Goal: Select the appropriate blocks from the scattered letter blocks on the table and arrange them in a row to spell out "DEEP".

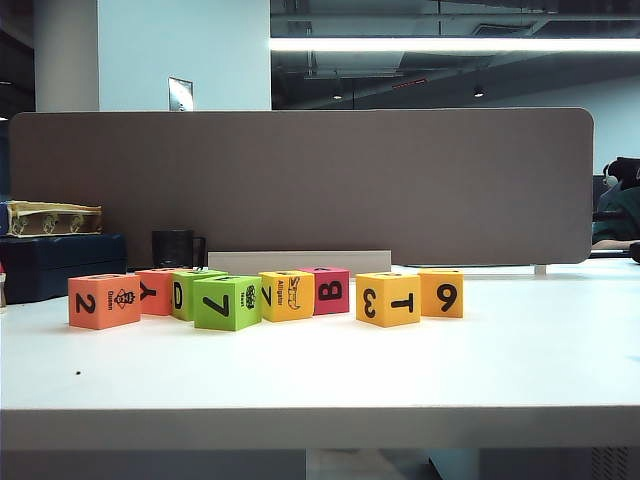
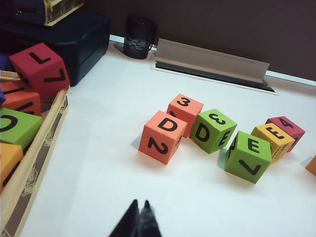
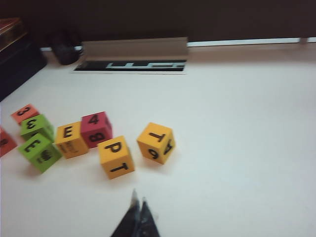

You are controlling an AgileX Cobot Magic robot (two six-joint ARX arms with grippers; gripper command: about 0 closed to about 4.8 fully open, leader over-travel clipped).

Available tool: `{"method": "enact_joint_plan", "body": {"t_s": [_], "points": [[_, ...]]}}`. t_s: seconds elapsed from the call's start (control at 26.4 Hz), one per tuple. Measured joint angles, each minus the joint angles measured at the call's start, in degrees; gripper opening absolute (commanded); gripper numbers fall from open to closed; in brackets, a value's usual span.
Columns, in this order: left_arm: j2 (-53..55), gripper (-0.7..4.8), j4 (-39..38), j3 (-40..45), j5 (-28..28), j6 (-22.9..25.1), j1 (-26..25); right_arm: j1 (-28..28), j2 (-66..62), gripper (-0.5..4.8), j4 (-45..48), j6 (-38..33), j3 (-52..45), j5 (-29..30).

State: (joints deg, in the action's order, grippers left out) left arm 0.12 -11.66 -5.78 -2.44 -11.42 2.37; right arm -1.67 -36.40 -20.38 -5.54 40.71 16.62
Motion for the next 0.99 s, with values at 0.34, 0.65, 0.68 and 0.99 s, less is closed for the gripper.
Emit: {"method": "enact_joint_plan", "body": {"t_s": [0.34,0.65,0.68,0.99], "points": [[0.0,-0.06,-0.1,0.0,0.0,0.0,0.0,-7.3,-1.9,-0.05,0.1,0.0,0.6,0.0],[0.0,-0.06,-0.1,0.0,-0.2,0.0,0.0,-13.9,-2.3,-0.06,0.0,0.0,0.6,0.0],[0.0,-0.06,-0.1,0.0,-1.0,-0.1,0.0,-14.6,-2.3,-0.06,0.0,0.0,0.6,0.0],[0.0,-0.06,-2.3,0.0,-5.6,-2.4,0.0,-16.9,-2.4,-0.06,-3.0,0.0,0.6,0.0]]}}
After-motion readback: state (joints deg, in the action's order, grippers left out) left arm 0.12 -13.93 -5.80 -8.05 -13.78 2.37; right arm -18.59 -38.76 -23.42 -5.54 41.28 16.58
